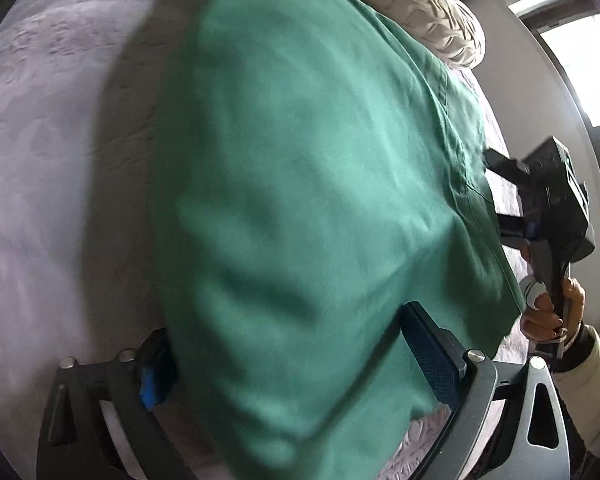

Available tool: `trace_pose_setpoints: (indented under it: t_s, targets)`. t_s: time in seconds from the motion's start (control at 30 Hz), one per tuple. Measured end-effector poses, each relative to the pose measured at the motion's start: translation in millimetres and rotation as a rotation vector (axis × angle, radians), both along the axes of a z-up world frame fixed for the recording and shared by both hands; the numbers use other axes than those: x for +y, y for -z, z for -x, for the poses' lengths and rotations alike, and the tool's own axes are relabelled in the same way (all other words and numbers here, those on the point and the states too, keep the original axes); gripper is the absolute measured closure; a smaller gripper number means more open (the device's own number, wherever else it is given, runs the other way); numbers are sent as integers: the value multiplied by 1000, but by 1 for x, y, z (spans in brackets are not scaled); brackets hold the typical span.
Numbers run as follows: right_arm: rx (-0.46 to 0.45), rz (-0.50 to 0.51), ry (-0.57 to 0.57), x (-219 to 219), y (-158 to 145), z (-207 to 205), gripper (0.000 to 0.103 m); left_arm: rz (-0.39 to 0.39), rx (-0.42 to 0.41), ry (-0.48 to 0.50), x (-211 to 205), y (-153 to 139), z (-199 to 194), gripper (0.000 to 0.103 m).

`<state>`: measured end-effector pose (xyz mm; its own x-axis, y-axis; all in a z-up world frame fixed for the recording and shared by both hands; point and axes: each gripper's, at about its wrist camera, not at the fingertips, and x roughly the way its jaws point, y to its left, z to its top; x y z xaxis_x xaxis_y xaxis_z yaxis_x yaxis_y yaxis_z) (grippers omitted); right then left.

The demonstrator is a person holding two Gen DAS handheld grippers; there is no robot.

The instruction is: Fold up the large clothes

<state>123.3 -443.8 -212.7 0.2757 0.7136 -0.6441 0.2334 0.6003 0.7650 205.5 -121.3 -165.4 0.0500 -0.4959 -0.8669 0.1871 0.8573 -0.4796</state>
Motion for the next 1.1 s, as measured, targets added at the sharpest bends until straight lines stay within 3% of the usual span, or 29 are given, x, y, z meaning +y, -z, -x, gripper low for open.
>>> trace_pose_setpoints:
  t_s: [0.17, 0.2, 0.3, 0.33, 0.4, 0.6, 0.77, 0.93, 1.1]
  targets:
    - [5, -19, 8, 9, 13, -22, 21, -2, -2, -5, -10, 4, -3, 2]
    - [19, -33, 33, 8, 17, -25, 21, -7, -12, -8, -8, 2, 0, 9]
    - [30, -55, 57, 10, 20, -29, 68, -17, -55, -12, -5, -9, 6, 38]
    - [30, -62, 62, 12, 21, -28, 75, -8, -73, -6, -3, -15, 8, 49]
    - [10, -100, 77, 11, 16, -25, 81, 6, -100, 9, -4, -26, 10, 58]
    - [-69, -217, 105, 27, -15, -16, 81, 62, -158, 44, -1, -65, 16, 63]
    - [-113, -221, 91, 48, -45, -2, 81, 93, -175, 64, 25, -95, 39, 63]
    - [-133, -239, 65, 92, -65, 29, 81, 77, -173, 77, 77, -115, 80, 63]
    - [-112, -261, 61, 147, -58, 69, 81, 27, -139, 84, 125, -120, 125, 63]
